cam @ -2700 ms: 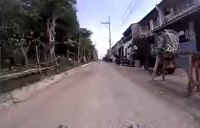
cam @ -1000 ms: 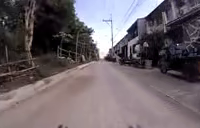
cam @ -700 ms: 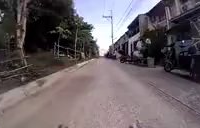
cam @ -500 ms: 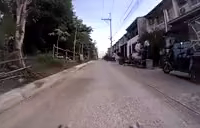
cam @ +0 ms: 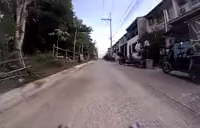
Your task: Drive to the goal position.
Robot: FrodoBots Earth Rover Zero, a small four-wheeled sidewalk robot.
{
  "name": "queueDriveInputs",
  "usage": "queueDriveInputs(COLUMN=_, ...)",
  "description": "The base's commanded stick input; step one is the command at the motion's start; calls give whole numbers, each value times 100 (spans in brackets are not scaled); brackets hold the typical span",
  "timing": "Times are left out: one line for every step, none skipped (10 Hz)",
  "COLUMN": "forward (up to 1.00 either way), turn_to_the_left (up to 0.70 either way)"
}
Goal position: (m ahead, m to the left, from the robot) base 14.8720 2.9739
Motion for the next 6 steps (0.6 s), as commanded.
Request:
queueDriveInputs(forward=31, turn_to_the_left=2)
queueDriveInputs(forward=59, turn_to_the_left=4)
queueDriveInputs(forward=100, turn_to_the_left=4)
queueDriveInputs(forward=100, turn_to_the_left=4)
queueDriveInputs(forward=100, turn_to_the_left=4)
queueDriveInputs(forward=100, turn_to_the_left=4)
